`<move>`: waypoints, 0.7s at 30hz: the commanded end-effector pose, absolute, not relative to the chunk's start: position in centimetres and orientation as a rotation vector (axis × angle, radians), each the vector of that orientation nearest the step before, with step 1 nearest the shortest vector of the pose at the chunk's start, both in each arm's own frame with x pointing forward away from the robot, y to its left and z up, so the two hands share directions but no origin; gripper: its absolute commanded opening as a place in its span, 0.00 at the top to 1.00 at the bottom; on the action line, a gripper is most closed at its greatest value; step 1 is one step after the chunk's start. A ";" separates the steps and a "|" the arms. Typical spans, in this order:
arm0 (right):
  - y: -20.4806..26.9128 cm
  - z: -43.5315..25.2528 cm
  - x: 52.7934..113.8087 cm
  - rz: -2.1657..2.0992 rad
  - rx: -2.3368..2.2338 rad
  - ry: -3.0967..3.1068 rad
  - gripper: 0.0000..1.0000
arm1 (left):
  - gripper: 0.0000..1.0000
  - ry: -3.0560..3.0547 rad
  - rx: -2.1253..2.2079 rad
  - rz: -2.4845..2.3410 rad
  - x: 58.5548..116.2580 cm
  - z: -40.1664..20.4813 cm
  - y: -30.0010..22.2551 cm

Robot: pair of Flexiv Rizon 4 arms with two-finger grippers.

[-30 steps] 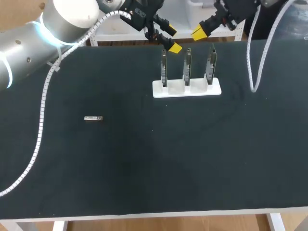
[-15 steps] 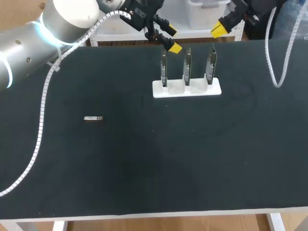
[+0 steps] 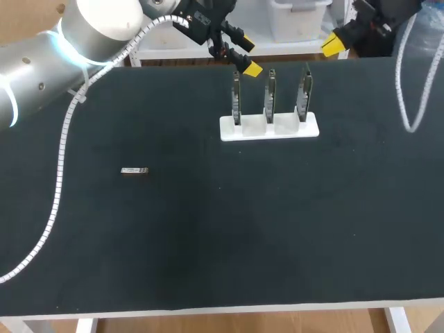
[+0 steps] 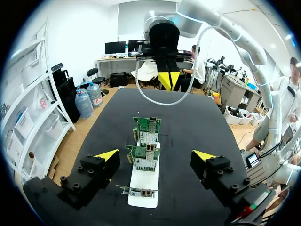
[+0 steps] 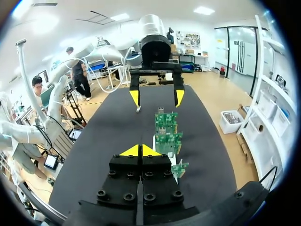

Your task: Pick up the optical module with the left hand, and insert it into the network port with the right hand.

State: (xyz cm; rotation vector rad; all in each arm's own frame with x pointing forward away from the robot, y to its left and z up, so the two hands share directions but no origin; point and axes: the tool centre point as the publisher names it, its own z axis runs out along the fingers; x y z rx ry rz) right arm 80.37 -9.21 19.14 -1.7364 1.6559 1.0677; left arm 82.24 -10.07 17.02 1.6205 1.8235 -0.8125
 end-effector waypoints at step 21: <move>-11.9 17.7 83.1 1.793 -2.105 1.409 1.00 | 0.00 1.828 1.624 -0.812 82.5 17.1 -10.2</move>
